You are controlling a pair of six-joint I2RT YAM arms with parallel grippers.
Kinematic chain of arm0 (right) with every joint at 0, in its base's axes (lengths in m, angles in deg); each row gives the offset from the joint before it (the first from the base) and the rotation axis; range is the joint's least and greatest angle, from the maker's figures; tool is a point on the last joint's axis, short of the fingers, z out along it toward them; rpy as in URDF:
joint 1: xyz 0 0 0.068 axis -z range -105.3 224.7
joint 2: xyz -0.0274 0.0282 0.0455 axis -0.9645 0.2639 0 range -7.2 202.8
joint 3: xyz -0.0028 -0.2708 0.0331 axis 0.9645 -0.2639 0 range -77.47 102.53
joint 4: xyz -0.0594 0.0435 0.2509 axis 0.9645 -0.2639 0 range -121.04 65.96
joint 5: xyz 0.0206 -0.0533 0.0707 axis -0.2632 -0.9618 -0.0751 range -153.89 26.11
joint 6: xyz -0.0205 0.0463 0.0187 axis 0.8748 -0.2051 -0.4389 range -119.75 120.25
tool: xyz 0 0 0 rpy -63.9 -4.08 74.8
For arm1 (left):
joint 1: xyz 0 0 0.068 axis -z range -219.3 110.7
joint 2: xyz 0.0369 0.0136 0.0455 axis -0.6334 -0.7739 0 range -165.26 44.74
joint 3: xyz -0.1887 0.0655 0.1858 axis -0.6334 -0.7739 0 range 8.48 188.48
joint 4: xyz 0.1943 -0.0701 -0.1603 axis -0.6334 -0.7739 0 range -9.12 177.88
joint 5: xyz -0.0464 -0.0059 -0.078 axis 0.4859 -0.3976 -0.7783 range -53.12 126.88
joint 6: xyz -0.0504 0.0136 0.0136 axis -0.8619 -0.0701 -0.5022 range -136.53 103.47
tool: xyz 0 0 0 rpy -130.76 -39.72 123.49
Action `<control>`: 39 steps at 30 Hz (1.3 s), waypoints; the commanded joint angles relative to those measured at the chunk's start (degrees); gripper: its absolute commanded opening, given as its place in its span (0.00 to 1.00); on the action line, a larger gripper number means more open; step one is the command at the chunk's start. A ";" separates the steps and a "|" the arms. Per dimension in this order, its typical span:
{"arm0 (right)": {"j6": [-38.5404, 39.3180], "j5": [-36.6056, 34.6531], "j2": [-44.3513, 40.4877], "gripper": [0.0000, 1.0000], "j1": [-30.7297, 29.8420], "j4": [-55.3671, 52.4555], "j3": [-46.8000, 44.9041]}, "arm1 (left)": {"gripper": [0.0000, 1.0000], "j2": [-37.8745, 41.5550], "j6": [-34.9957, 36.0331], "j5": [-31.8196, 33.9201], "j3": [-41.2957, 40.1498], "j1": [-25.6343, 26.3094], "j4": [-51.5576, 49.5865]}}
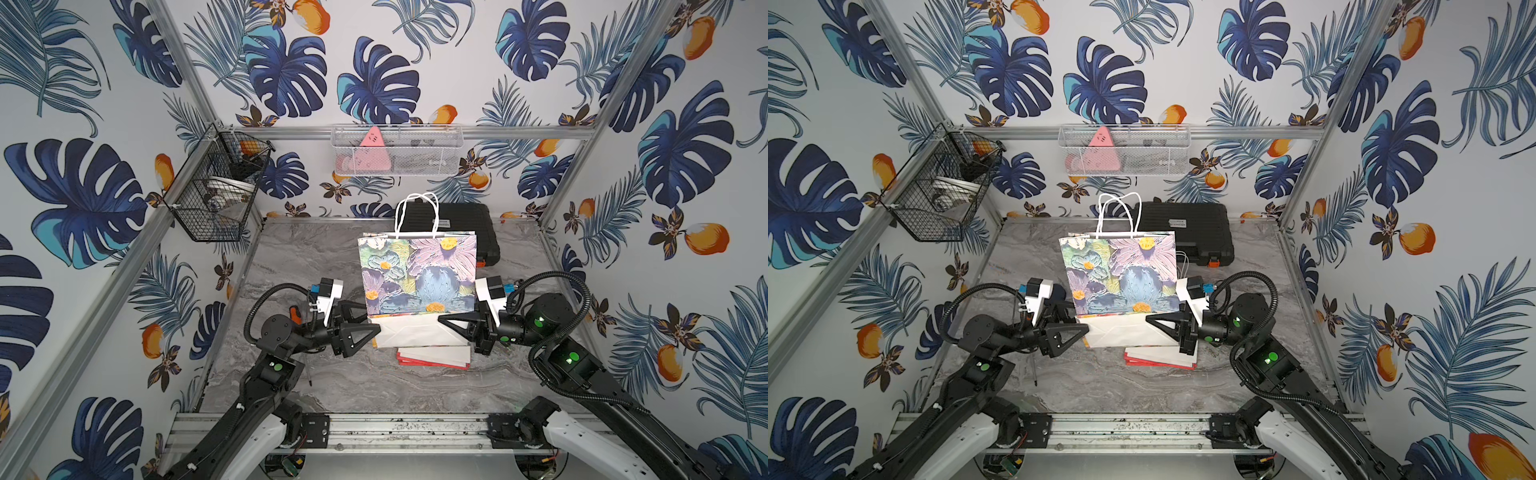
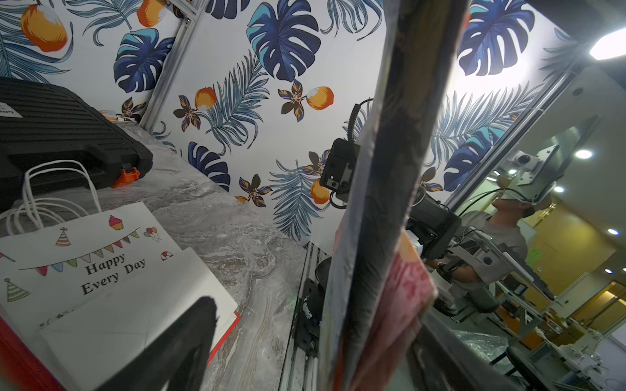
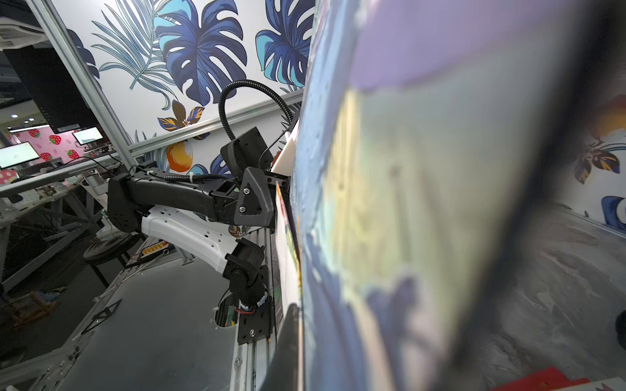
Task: Put away the paper bag
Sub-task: Press the paper bag.
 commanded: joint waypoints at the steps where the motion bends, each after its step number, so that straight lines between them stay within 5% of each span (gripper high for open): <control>1: -5.14 2.38 1.63 0.00 -0.76 8.83 -0.62 | 0.59 -2.11 -4.19 -0.53 0.98 0.02 12.59; 6: -3.76 2.03 1.46 0.00 -1.58 6.25 -0.55 | 0.01 1.06 7.43 3.54 4.86 0.02 -3.40; 10: -1.45 2.11 -0.26 0.00 -1.58 0.69 -1.01 | 0.00 3.41 13.41 5.48 7.49 0.00 -13.21; 11: -0.91 2.51 -0.63 0.00 -1.58 -0.68 -1.10 | 0.10 3.24 13.07 5.18 7.83 0.02 -13.39; 13: -0.99 3.38 -1.03 0.00 -1.59 -1.93 -1.31 | 0.48 2.53 12.09 4.57 8.34 0.01 -12.85; 14: -1.20 3.90 -1.34 0.00 -1.61 -2.15 -1.53 | 0.52 1.95 11.26 4.07 8.44 0.01 -11.68; 16: -1.20 4.44 -1.61 0.00 -1.63 -2.97 -1.58 | 0.47 1.36 9.66 3.85 8.26 0.02 -8.47; 20: -0.10 4.84 -2.17 0.00 -1.61 -5.80 -1.35 | 0.09 -0.30 6.30 3.99 8.27 0.02 -2.10; 22: 0.53 4.77 -2.43 0.00 -1.60 -7.12 -1.28 | 0.00 -0.98 5.39 3.81 8.64 0.02 -0.29; 25: 1.26 4.58 -2.95 0.00 -1.64 -9.16 -1.36 | 0.03 -1.14 5.61 4.37 9.49 0.02 -0.75; 26: 1.50 4.49 -3.20 0.00 -1.65 -9.63 -1.49 | 0.26 -1.16 6.30 4.60 10.23 0.02 -2.21; 28: 1.59 3.94 -3.72 0.00 -1.66 -10.14 -2.01 | 0.42 -1.47 7.44 4.74 11.33 0.01 -4.48; 30: 1.92 3.69 -4.01 0.00 -1.67 -10.88 -2.51 | 0.37 -1.77 7.32 4.56 11.70 0.02 -4.12; 35: 1.38 3.87 -4.38 0.00 -1.59 -12.12 -3.25 | 0.00 -2.00 7.20 5.85 12.09 0.02 -2.44; 39: 1.20 3.53 -4.99 0.00 -1.66 -12.85 -3.73 | 0.04 -1.77 7.76 6.70 12.77 0.02 -2.67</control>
